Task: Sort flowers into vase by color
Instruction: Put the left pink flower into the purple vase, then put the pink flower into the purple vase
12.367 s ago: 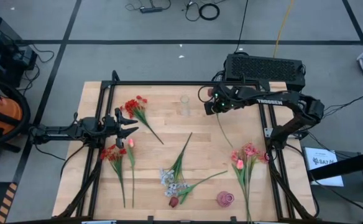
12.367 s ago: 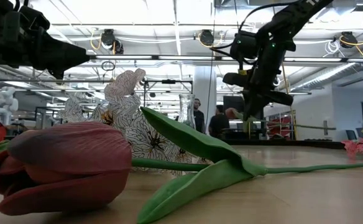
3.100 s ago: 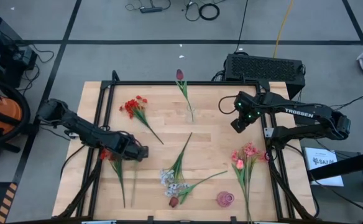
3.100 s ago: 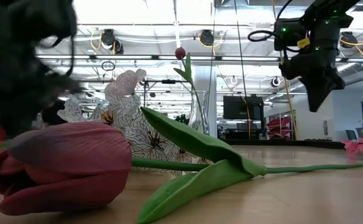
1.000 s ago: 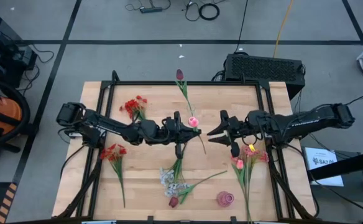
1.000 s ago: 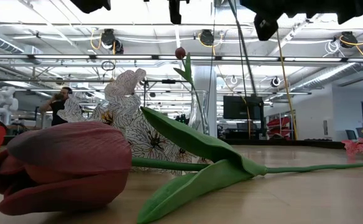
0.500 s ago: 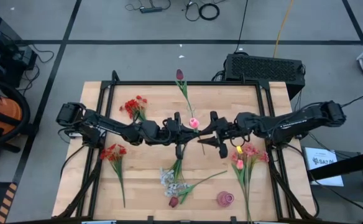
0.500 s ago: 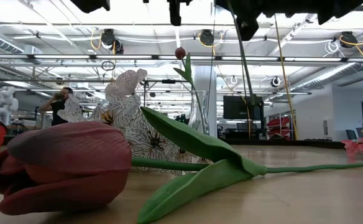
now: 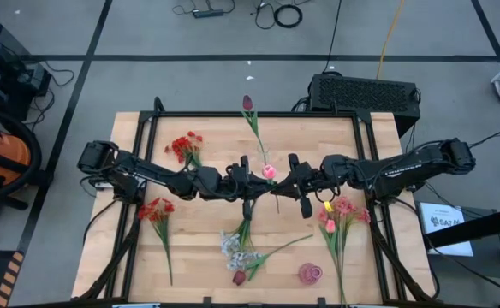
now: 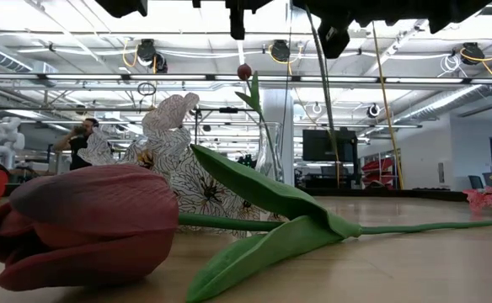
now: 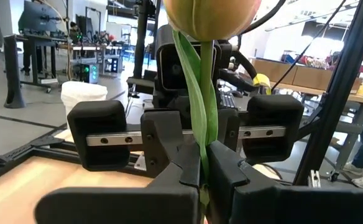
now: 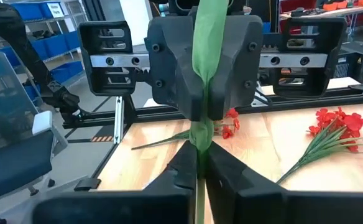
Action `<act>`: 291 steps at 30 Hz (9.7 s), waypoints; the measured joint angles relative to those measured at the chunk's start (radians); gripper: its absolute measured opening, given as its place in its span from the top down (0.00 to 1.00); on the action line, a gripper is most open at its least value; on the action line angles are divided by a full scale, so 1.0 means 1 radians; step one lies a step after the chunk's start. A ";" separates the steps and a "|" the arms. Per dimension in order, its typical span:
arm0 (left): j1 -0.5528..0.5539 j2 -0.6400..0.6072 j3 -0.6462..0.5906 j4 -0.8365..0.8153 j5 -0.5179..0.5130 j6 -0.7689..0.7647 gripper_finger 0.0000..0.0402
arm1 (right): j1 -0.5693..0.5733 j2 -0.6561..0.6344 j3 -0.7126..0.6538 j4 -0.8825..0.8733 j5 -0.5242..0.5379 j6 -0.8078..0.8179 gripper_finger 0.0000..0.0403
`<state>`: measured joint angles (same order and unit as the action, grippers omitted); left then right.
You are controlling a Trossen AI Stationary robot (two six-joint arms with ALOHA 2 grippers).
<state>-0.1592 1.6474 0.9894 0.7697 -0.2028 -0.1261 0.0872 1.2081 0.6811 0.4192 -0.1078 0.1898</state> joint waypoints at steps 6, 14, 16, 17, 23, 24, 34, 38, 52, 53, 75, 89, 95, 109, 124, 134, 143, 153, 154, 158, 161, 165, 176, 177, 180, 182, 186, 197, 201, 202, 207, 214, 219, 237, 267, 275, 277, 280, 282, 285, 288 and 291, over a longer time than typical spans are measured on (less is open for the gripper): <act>0.000 0.000 0.000 -0.003 -0.004 -0.052 0.83 | 0.000 0.000 0.000 -0.013 -0.003 0.006 0.98; 0.002 -0.017 0.000 0.003 0.015 -0.078 0.64 | 0.000 -0.020 0.000 -0.054 0.034 0.084 0.99; -0.002 -0.041 0.000 0.001 0.030 -0.078 0.62 | 0.004 -0.045 0.000 -0.052 0.059 0.090 0.99; -0.006 -0.054 0.000 -0.004 0.037 -0.078 0.62 | 0.011 -0.057 0.000 -0.048 0.086 0.089 0.99; -0.057 -0.181 0.000 -0.177 0.065 -0.078 0.61 | 0.076 -0.144 0.000 -0.078 0.233 0.073 1.00; -0.064 -0.208 0.001 -0.223 0.064 -0.078 0.61 | 0.097 -0.159 0.000 -0.102 0.264 0.077 1.00; -0.161 -0.417 -0.009 -0.644 -0.052 -0.195 0.62 | 0.416 -0.250 -0.001 -0.195 0.678 0.060 1.00; -0.199 -0.423 -0.072 -0.649 -0.094 -0.264 0.64 | 0.578 -0.286 -0.001 -0.202 0.834 0.052 1.00; -0.268 -0.423 -0.135 -0.620 -0.213 -0.390 0.67 | 1.059 -0.269 -0.001 0.049 1.135 -0.062 1.00; -0.267 -0.423 -0.135 -0.618 -0.222 -0.393 0.67 | 1.075 -0.256 -0.001 0.086 1.134 -0.087 1.00; -0.267 -0.423 -0.135 -0.572 -0.274 -0.393 0.67 | 1.059 -0.017 -0.001 0.311 1.102 -0.187 1.00; -0.267 -0.423 -0.135 -0.579 -0.274 -0.391 0.67 | 1.038 0.213 -0.001 0.294 1.217 -0.033 1.00; -0.267 -0.423 -0.135 -0.597 -0.274 -0.391 0.67 | 1.038 0.259 -0.001 0.295 1.255 0.008 1.00; -0.267 -0.423 -0.135 -0.597 -0.274 -0.385 0.67 | 1.026 0.310 -0.001 0.285 1.266 0.087 0.96; -0.267 -0.423 -0.135 -0.597 -0.274 -0.390 0.67 | 1.027 0.280 -0.001 0.249 1.228 0.154 0.96; -0.267 -0.423 -0.135 -0.596 -0.274 -0.391 0.67 | 1.026 0.222 -0.001 -0.017 1.174 0.381 0.93; -0.267 -0.423 -0.135 -0.596 -0.274 -0.391 0.67 | 1.026 0.201 -0.002 -0.038 1.174 0.379 0.77; -0.267 -0.423 -0.135 -0.596 -0.274 -0.391 0.67 | 1.028 0.108 -0.002 -0.038 1.161 0.248 0.69; -0.267 -0.423 -0.135 -0.596 -0.274 -0.391 0.67 | 1.028 0.091 -0.002 -0.041 1.144 0.234 0.69; -0.267 -0.423 -0.135 -0.596 -0.274 -0.391 0.67 | 1.028 0.022 -0.001 -0.092 1.087 0.212 0.69; -0.266 -0.423 -0.135 -0.596 -0.274 -0.391 0.67 | 1.028 -0.034 -0.001 -0.163 1.068 0.238 0.69; -0.267 -0.423 -0.134 -0.596 -0.274 -0.391 0.67 | 1.030 -0.107 -0.001 -0.276 1.042 0.312 0.69; -0.267 -0.423 -0.134 -0.596 -0.274 -0.391 0.67 | 1.029 -0.238 -0.001 -0.699 0.834 0.942 0.72; -0.267 -0.423 -0.134 -0.596 -0.274 -0.391 0.67 | 1.029 -0.241 -0.001 -0.743 0.806 1.027 0.74; -0.267 -0.423 -0.134 -0.597 -0.274 -0.391 0.67 | 1.029 -0.242 -0.001 -0.879 0.708 1.290 0.79; -0.267 -0.423 -0.134 -0.597 -0.274 -0.391 0.67 | 1.029 -0.242 -0.001 -0.964 0.630 1.456 0.82; -0.267 -0.423 -0.134 -0.597 -0.274 -0.391 0.67 | 1.029 -0.241 -0.001 -1.104 0.473 1.715 0.88; -0.267 -0.423 -0.134 -0.600 -0.274 -0.391 0.67 | 1.029 -0.240 -0.001 -1.280 0.374 1.978 0.97; -0.267 -0.423 -0.134 -0.601 -0.274 -0.391 0.67 | 1.029 -0.239 -0.001 -1.284 0.390 1.954 0.97; -0.267 -0.423 -0.134 -0.601 -0.274 -0.390 0.67 | 1.029 -0.239 -0.001 -1.284 0.398 1.966 0.97; -0.267 -0.423 -0.134 -0.611 -0.274 -0.390 0.67 | 1.022 -0.214 -0.001 -1.317 0.397 2.032 0.95; -0.267 -0.422 -0.134 -0.634 -0.274 -0.391 0.67 | 0.990 -0.134 -0.001 -1.323 0.393 2.027 0.78; -0.267 -0.422 -0.134 -0.634 -0.274 -0.384 0.67 | 0.968 -0.092 -0.001 -1.322 0.358 2.017 0.62; -0.266 -0.422 -0.134 -0.654 -0.277 -0.385 0.67 | 0.885 -0.013 0.001 -1.244 0.206 2.042 0.55; -0.266 -0.422 -0.134 -0.660 -0.286 -0.383 0.67 | 0.855 0.067 0.053 -1.338 0.264 1.942 0.57; -0.267 -0.422 -0.134 -0.660 -0.286 -0.385 0.67 | 0.855 0.067 0.053 -1.346 0.262 1.966 0.57; -0.266 -0.422 -0.134 -0.660 -0.286 -0.385 0.67 | 0.855 0.067 0.053 -1.351 0.261 1.980 0.57; -0.266 -0.422 -0.134 -0.660 -0.286 -0.385 0.67 | 0.855 0.078 0.053 -1.354 0.263 1.987 0.55; -0.267 -0.422 -0.134 -0.660 -0.286 -0.385 0.67 | 0.855 0.099 0.053 -1.354 0.262 1.995 0.52; -0.266 -0.422 -0.134 -0.660 -0.285 -0.385 0.67 | 0.855 0.142 0.053 -1.352 0.259 1.992 0.47; -0.266 -0.422 -0.134 -0.660 -0.285 -0.385 0.67 | 0.855 0.184 0.052 -1.352 0.255 1.997 0.42; -0.266 -0.422 -0.134 -0.660 -0.285 -0.385 0.67 | 0.851 0.224 0.052 -1.352 0.254 2.000 0.38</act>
<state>-0.4255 1.2251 0.8551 0.1093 -0.4881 -0.5114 0.9379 1.4321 0.7330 -0.9333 0.1466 2.1901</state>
